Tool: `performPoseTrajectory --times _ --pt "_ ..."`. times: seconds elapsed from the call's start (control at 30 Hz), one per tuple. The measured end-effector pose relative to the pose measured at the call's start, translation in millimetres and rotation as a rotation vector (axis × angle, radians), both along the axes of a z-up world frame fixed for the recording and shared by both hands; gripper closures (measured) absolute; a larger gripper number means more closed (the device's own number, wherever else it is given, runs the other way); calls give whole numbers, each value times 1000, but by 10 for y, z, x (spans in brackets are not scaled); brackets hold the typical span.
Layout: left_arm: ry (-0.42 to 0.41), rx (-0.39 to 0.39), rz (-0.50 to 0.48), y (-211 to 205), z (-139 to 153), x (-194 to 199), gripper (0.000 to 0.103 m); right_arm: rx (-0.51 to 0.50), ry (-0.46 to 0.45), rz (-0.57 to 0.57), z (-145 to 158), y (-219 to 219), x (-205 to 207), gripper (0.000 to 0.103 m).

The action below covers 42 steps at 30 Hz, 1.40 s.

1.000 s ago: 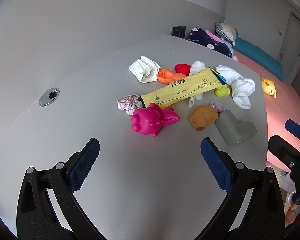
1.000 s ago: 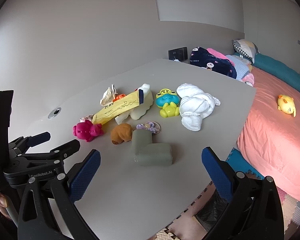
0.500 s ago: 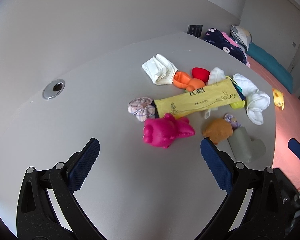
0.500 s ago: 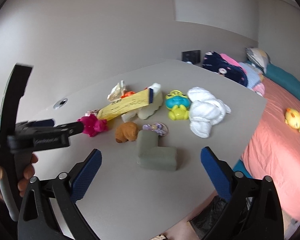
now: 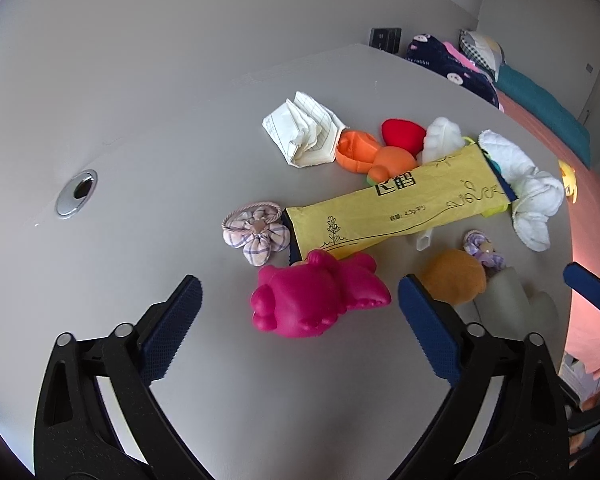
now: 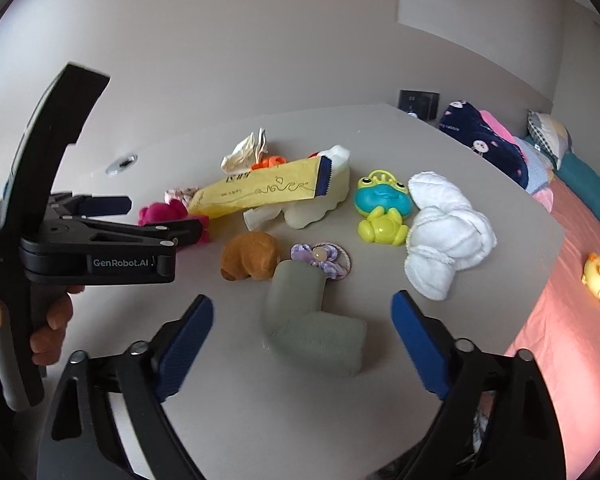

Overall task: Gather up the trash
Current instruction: 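Grasp the pink pig toy with the left gripper while the right grasps the grey L-shaped block, then carry the pig and the block with both grippers toward the black trash bin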

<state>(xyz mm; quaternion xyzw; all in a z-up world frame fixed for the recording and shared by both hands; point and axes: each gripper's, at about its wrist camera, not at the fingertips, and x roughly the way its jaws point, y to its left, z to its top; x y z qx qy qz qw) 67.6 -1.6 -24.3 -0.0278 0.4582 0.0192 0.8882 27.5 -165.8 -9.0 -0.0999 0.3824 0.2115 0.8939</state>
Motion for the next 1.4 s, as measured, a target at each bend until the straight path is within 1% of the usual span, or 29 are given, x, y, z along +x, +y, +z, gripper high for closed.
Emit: performPoseTrajectory --times 0.03,0.07,0.1,0.13,0.2,0.27,0.3,0.33,0.4,0.53,0.6,0.67,0.7,0.77,0.8,0.93,1.0,1.17,1.4 --pt "7 -5 0 4 -18 21 15 -4 6 4 -18 8 20 31" --pt "11 -8 0 12 -36 26 16 -9 16 12 -44 19 46 35" --pt "18 -11 0 18 -57 44 18 -12 22 17 -60 27 55 43" --pt "23 -16 -1 22 -73 52 19 -19 27 23 -85 34 67 47" --pt "27 -15 -4 19 -97 56 20 -33 29 29 -126 42 81 51" --pt "34 -13 -12 10 -122 61 25 -31 31 36 -145 33 88 51" --pt "40 -15 -14 13 -135 68 29 -27 34 40 -148 24 89 52" --pt "38 -10 -15 12 -139 68 31 -27 36 44 -150 22 92 52" --pt "31 5 -21 7 -138 61 38 -32 43 60 -164 26 97 52" --pt "19 0 -22 50 -136 42 38 -76 57 99 -196 77 142 52" --pt "8 -1 -7 79 -127 13 38 -78 67 104 -188 75 141 53" --pt "-7 7 -2 92 -94 -40 38 -47 85 85 -167 32 148 54" --pt "-19 11 -1 98 -62 -83 38 -12 93 69 -150 -14 151 55" --pt "-31 16 3 107 -8 -145 38 56 107 42 -104 -120 158 61" --pt "-38 14 1 105 27 -178 38 76 113 34 -80 -159 153 61" --pt "-63 24 -5 51 147 -261 38 90 102 10 2 -240 75 62" --pt "-74 12 -8 26 200 -291 38 124 96 -18 57 -315 40 63" --pt "-96 17 -43 -163 307 -317 38 157 76 -75 193 -534 -28 63" --pt "-118 8 -129 -619 418 -330 38 170 40 -148 349 -962 -136 63"
